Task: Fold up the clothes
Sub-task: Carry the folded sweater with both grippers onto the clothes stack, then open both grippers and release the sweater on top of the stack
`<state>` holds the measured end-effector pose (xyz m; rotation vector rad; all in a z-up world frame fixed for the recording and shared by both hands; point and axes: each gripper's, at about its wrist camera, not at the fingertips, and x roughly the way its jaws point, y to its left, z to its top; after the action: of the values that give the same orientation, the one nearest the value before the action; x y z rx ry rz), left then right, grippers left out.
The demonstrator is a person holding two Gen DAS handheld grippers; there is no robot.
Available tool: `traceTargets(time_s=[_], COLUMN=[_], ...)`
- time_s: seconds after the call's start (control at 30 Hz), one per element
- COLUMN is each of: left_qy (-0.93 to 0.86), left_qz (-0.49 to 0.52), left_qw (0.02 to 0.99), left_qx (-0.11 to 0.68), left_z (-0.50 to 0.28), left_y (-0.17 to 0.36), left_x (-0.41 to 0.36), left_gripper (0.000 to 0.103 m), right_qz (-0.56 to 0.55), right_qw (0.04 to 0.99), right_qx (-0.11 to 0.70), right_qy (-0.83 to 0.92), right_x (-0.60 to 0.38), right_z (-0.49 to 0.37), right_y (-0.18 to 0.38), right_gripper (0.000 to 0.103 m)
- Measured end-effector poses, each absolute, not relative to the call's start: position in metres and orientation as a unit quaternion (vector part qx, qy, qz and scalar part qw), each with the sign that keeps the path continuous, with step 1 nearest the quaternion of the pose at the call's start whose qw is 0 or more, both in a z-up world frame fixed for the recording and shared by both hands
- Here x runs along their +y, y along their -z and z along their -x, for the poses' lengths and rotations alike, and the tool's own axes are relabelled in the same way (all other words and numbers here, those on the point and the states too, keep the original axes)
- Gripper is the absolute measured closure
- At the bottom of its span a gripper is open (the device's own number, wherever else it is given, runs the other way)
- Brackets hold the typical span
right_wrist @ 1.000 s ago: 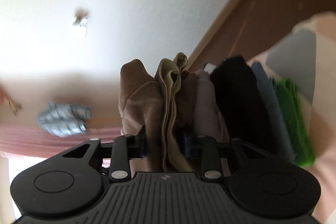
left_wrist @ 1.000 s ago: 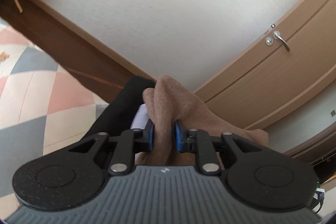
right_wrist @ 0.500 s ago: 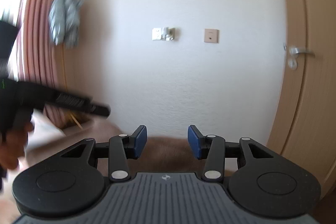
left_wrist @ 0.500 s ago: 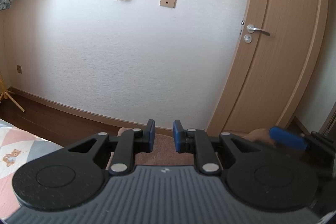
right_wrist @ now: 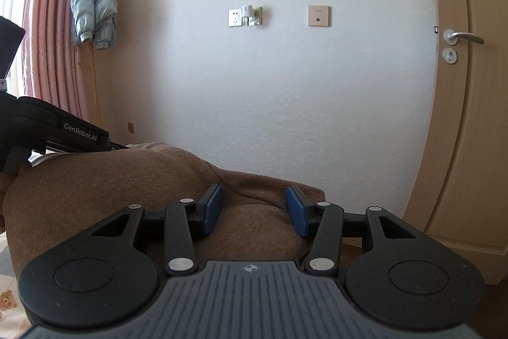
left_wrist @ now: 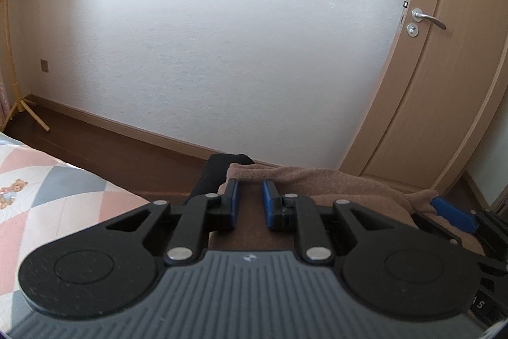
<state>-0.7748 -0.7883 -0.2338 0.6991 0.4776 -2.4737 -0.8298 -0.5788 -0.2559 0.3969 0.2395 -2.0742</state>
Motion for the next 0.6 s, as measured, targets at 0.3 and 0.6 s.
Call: traceTargets(time_s=[0.3, 0.6], left_qy=[0.881, 0.835], left_qz=[-0.265, -0.312], left_qw=[0.348, 0.398], left_qx=[0.178, 0.216], left_z=[0.712, 0.624], left_y=[0.156, 0.123], left_x=[-0.744, -0.644], left_gripper=[0.076, 0.047], right_qz=[-0.163, -0.257], right_qw=[0.514, 0.512], right_qx=[0.074, 0.068], right_qy=[0.839, 0.817], right_x=[-0.54, -0.461], right_z=[0.823, 0.768], right_y=[0.181, 0.146], right_gripper=[0.009, 0.002])
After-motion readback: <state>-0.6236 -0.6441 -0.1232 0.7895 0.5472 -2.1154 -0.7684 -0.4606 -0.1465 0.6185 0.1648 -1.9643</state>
